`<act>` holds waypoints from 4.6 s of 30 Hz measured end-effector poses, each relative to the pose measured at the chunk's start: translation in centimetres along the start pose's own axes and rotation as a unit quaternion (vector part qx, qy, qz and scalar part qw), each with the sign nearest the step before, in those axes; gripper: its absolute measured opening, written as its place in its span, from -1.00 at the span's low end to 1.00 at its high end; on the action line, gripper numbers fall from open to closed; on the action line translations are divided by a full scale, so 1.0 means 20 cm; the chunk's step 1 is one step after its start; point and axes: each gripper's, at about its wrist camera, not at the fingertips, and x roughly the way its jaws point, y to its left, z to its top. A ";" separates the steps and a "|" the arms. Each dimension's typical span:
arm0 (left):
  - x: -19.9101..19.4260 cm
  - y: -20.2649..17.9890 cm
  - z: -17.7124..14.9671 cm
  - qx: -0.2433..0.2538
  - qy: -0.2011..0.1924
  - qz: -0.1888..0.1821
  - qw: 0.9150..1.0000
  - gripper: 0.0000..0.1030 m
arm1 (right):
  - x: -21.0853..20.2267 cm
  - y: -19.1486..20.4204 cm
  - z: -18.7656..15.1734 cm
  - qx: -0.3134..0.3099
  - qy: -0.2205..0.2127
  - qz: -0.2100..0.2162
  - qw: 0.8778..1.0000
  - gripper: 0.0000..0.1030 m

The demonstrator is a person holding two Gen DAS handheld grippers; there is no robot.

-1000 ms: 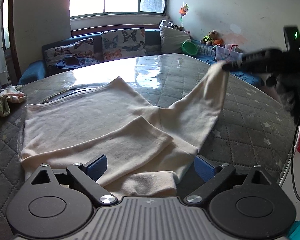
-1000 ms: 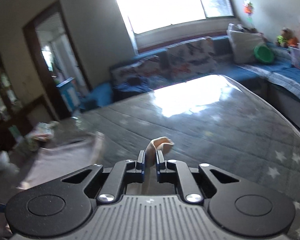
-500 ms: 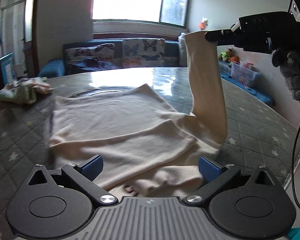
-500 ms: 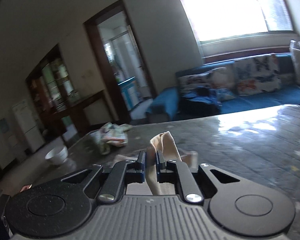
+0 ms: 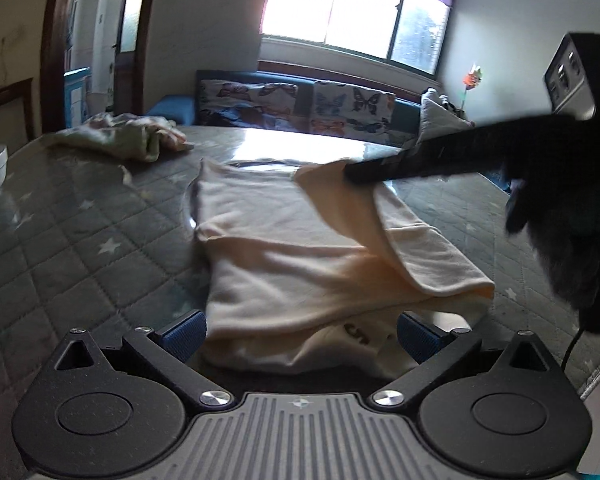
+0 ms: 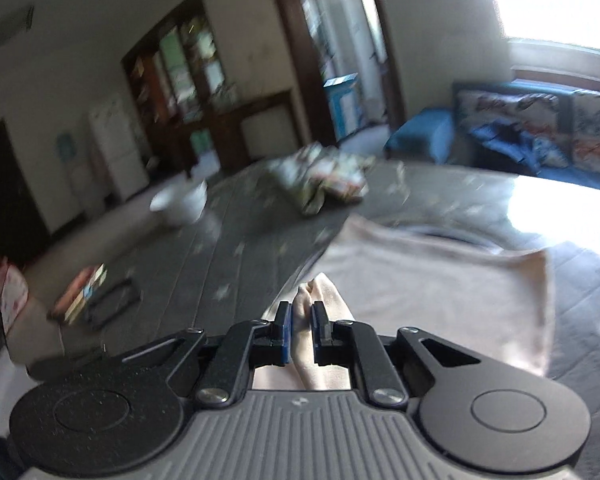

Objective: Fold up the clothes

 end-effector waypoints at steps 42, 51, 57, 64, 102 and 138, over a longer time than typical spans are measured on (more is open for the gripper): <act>0.25 -0.03 0.14 0.019 0.016 0.009 1.000 -0.22 | -0.31 -0.35 -0.32 -0.014 0.054 -0.110 0.992 -0.64; 0.26 -0.05 0.13 0.042 0.022 0.019 0.999 -0.39 | -0.06 -0.41 -0.26 -0.007 0.052 -0.121 0.991 -0.63; 0.24 -0.03 0.15 0.058 0.012 0.048 0.997 -0.39 | -0.08 -0.42 -0.30 -0.004 0.055 -0.125 0.991 -0.57; 0.23 -0.13 0.21 0.070 0.000 0.011 0.997 -0.36 | -0.10 -0.33 -0.34 -0.050 0.064 -0.125 0.989 -0.32; -0.02 -0.25 -0.01 0.167 0.039 -0.048 0.984 0.17 | -0.31 -0.12 -0.47 -0.153 0.089 -0.094 0.980 -0.17; 0.10 -0.34 -0.16 0.332 -0.005 -0.020 0.943 0.33 | -0.24 -0.03 -0.45 -0.182 0.057 -0.038 0.981 -0.85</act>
